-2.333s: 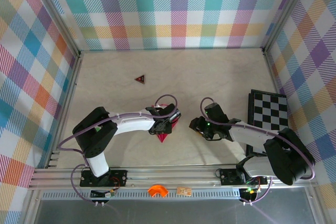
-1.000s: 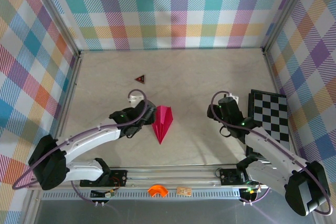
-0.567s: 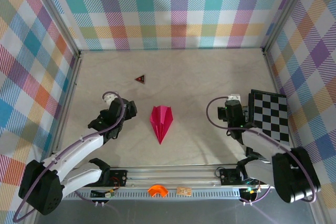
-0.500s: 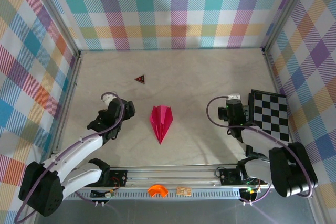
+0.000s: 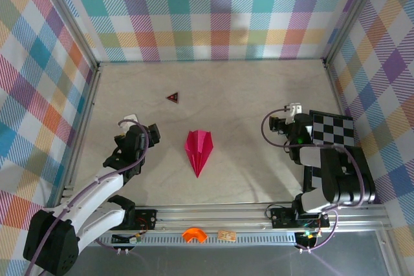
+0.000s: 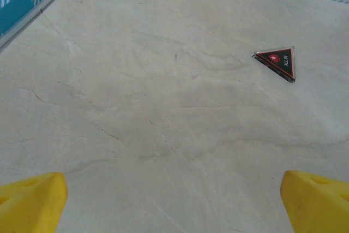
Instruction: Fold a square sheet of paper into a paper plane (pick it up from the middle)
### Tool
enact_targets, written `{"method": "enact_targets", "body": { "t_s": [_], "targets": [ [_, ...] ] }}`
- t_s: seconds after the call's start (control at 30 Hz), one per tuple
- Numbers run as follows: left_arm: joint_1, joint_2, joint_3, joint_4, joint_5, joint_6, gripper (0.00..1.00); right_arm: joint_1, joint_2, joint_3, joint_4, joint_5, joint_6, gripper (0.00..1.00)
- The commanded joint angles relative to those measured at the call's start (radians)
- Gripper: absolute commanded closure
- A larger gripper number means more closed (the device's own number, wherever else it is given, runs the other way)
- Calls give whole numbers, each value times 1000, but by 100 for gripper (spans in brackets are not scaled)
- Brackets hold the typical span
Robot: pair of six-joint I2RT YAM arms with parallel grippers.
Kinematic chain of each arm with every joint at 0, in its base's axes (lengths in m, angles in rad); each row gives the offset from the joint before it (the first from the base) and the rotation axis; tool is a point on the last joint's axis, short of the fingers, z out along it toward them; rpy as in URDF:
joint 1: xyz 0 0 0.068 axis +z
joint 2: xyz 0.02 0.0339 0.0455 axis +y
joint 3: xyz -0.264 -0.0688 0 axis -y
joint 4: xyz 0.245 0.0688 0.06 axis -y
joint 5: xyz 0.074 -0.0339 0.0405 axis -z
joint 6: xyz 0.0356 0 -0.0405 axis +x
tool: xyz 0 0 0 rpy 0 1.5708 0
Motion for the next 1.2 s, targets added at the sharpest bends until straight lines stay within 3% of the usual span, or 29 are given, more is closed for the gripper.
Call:
{"method": "enact_targets", "body": {
  "t_s": [0.0,0.03,0.07,0.1,0.3,0.53,0.6,0.73,0.83,0.93,1.0,1.03,1.1,1.17],
  "targets": [
    [28,6,2,51,-34,39,0,-3,13,-37,146,-57,34,13],
    [35,13,2,62,-28,48,0,-3,35,-35,185,-70,25,11],
    [39,23,2,81,-31,67,0,-3,48,-28,184,-58,28,2],
    [39,33,4,98,-42,84,0,-3,32,-2,104,-12,48,0],
    [60,186,15,297,-102,240,0,-14,35,4,101,100,108,1],
    [96,494,1,652,75,336,0,-12,37,1,110,100,105,1],
    [116,547,71,566,116,347,0,-13,36,0,110,100,106,1],
    [166,572,79,597,228,402,0,-12,35,0,110,99,105,1],
    [215,563,15,749,233,394,0,-13,34,0,109,99,106,1],
    [289,714,-115,1142,284,349,0,-13,35,1,108,97,105,1],
    [310,652,-98,990,350,326,0,-14,35,1,106,96,105,1],
    [312,698,-84,1057,324,330,0,-13,36,2,108,96,105,1],
    [310,664,-49,912,321,317,0,-13,34,1,107,96,105,1],
    [306,681,-65,987,310,324,0,-14,35,2,106,96,105,1]
  ]
}}
